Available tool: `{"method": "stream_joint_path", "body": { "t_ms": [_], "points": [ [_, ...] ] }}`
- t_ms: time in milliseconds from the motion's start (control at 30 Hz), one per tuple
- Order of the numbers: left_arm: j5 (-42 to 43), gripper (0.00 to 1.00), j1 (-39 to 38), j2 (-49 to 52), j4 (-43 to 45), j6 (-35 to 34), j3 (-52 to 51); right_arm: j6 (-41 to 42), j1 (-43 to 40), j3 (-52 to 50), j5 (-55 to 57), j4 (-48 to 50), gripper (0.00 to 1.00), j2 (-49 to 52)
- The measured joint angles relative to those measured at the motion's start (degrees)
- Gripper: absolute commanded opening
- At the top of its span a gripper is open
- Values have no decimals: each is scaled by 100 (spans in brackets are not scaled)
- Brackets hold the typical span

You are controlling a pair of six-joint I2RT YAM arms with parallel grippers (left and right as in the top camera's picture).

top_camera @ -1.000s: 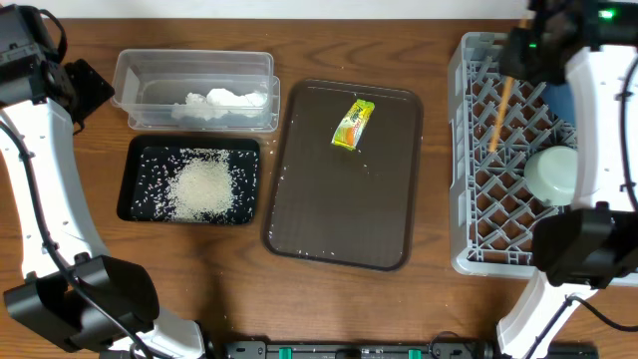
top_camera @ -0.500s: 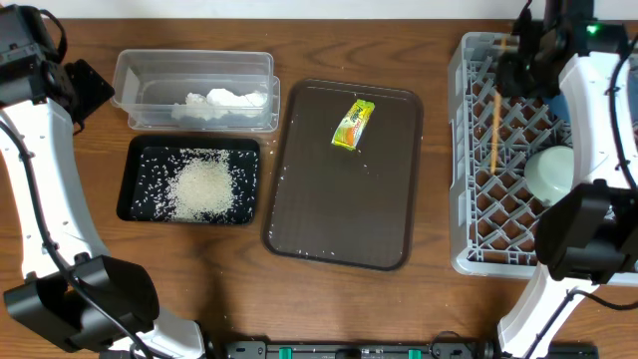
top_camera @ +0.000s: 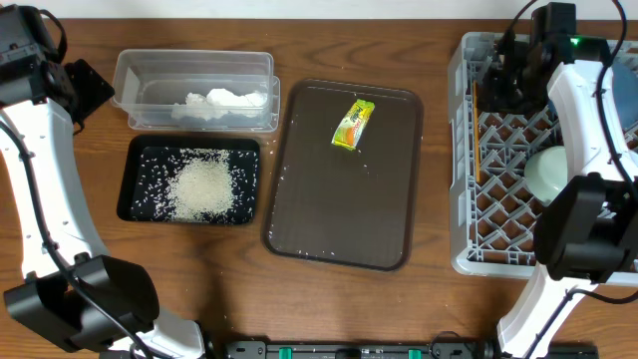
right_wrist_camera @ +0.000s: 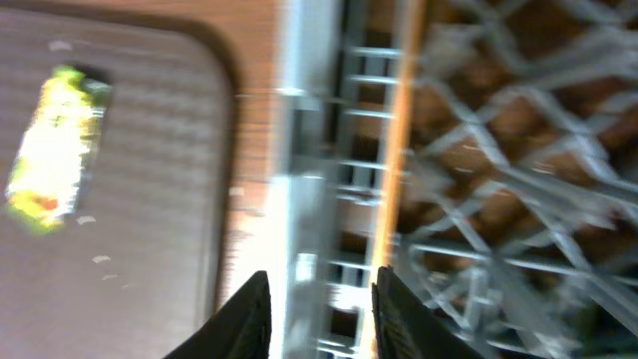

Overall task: Sort waste into correct bins and load items into the dishwasher rack
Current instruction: 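Carry the wooden stick right and stand it in the rack's left side, then move the right gripper back to the yellow wrapper on the brown tray, then grasp the yellow wrapper with the right gripper and lift it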

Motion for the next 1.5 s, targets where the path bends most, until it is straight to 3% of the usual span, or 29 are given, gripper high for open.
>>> {"method": "stream_joint_path", "body": {
  "t_ms": [167, 300, 600, 733, 1000, 1100, 1267, 1500],
  "points": [
    [0, 93, 0, 0, 0, 0, 0, 168, 433, 11, -540, 420, 45, 0],
    [0, 93, 0, 0, 0, 0, 0, 824, 1067, 28, -479, 815, 46, 0],
    [0, 93, 0, 0, 0, 0, -2, 2562, 2813, 68, 1239, 955, 65, 28],
    [0, 93, 0, 0, 2, 0, 0, 3108, 3228, 90, 1851, 793, 74, 232],
    [0, 92, 0, 0, 2, 0, 0, 3759, 3324, 94, 1366, 472, 73, 966],
    [0, 92, 0, 0, 2, 0, 0, 3550, 3338, 94, 977, 730, 74, 1174],
    [0, 92, 0, 0, 2, 0, 0, 2334, 3425, 94, 730, 1023, 77, 1467],
    [0, 93, 0, 0, 2, 0, 0, 831, 3458, 96, 1307, 782, 79, 1515]
  ]
}}
